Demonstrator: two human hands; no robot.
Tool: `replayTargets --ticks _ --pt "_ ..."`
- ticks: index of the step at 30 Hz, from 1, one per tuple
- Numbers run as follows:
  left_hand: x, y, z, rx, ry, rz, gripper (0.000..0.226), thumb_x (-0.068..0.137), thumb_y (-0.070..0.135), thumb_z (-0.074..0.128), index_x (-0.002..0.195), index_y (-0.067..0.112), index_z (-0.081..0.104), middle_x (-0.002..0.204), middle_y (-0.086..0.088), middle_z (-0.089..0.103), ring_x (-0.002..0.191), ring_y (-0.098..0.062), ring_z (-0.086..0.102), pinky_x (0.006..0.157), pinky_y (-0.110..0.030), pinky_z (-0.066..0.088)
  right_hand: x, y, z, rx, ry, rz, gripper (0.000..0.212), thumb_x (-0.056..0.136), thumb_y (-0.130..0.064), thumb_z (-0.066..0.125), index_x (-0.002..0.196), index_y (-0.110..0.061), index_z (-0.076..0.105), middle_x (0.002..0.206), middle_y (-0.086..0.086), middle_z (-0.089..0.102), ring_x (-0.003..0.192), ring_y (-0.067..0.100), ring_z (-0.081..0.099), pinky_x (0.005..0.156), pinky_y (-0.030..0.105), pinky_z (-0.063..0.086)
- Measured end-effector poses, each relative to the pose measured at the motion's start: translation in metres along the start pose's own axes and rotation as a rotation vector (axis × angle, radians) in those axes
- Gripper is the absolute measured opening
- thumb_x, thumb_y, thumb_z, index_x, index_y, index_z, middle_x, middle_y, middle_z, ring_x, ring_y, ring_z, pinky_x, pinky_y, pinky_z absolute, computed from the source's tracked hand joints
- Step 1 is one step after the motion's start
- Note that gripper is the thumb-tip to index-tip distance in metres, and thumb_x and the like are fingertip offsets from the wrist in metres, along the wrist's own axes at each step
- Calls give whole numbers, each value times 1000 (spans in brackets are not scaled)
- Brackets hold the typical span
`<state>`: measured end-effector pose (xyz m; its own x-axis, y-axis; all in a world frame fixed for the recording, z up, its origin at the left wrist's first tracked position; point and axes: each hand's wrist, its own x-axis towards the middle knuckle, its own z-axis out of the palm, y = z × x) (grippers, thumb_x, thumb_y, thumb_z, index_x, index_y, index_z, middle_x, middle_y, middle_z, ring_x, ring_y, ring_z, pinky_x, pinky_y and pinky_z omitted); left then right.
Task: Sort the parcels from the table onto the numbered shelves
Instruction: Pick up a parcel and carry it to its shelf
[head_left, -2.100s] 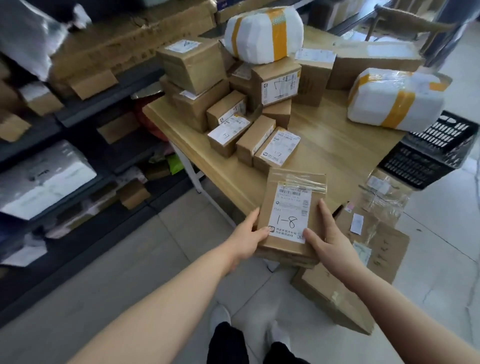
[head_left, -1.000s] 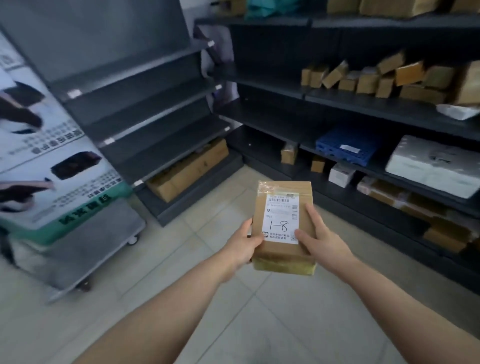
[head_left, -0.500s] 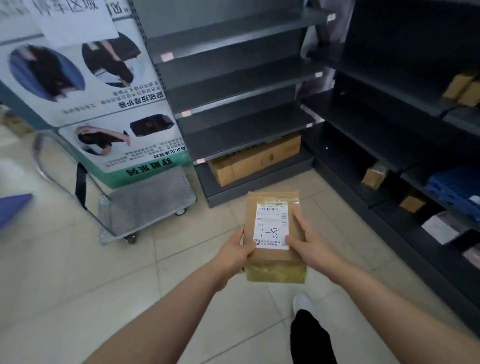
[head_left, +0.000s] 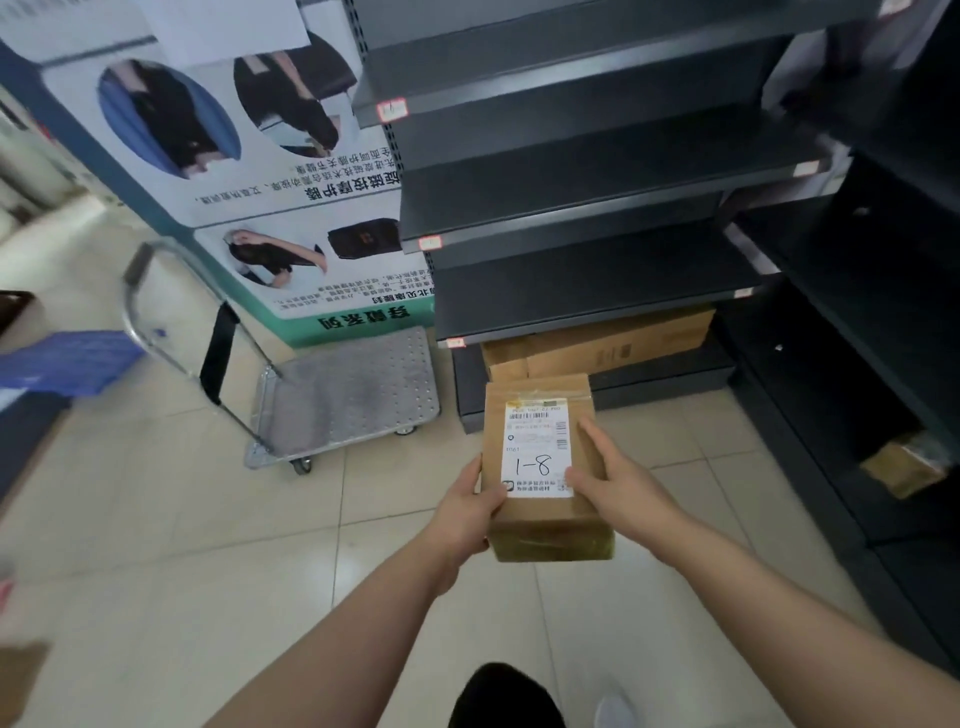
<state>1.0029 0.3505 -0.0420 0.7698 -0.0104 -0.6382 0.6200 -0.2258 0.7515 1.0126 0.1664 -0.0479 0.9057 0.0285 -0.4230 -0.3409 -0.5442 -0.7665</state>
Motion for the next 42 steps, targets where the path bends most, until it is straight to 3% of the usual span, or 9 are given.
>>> replayTargets --ticks 4,12,23,26,28,30,36,39,42 --pt "43 15 -26 -16 38 -47 46 102 25 45 144 42 36 124 6 63 107 -20 62 97 -44 48 53 -21 12 -12 -53 8 68 97 -39 51 149 -47 8 149 -11 39 128 20 47 100 43 47" --pt "163 54 -87 -24 13 -95 46 103 26 44 145 42 34 128 4 61 110 -22 60 100 -46 45 180 -69 38 -20 -69 65 66 99 -35 49 151 -41 10 151 -7 38 131 21 45 101 40 45" --pt "325 94 -148 -6 22 -126 45 103 23 45 141 47 38 114 11 65 100 -16 62 82 -35 47 348 -94 74 70 -51 175 64 97 -34 52 149 -46 16 146 -7 45 126 19 49 99 37 44" --pt "367 98 -147 -24 32 -152 47 103 23 45 144 42 34 129 5 61 109 -21 59 82 -35 44 393 -88 79 103 -56 198 66 96 -32 54 148 -48 16 146 -9 45 125 18 50 102 39 44" --pt "398 101 -146 -34 49 -163 48 102 22 45 146 38 34 132 4 59 113 -22 56 83 -34 43 426 -84 83 101 -67 203 68 96 -30 53 148 -50 14 147 -11 43 121 18 51 95 37 47" --pt "429 107 -145 -50 71 -133 45 103 17 43 144 34 37 123 5 60 103 -17 57 72 -26 44 461 -82 87 80 -61 190 69 95 -27 52 148 -50 14 148 -11 41 117 18 52 84 33 47" --pt "526 132 -146 -29 145 41 44 101 9 43 139 30 39 118 8 59 100 -14 58 83 -27 45 569 -83 91 6 38 -13 56 98 -26 51 147 -40 29 158 -1 21 138 24 34 94 28 39" --pt "571 131 -140 158 181 112 54 98 3 45 145 27 36 125 4 59 111 -20 58 86 -31 48 609 -72 101 -117 26 -89 48 99 -24 49 145 -34 38 161 -3 8 145 23 22 106 28 32" --pt "596 123 -136 316 266 139 56 100 9 37 151 31 29 129 3 59 107 -22 60 86 -39 55 633 -61 110 -195 -15 -99 52 99 -20 49 147 -37 34 162 -5 -1 147 21 14 114 32 28"
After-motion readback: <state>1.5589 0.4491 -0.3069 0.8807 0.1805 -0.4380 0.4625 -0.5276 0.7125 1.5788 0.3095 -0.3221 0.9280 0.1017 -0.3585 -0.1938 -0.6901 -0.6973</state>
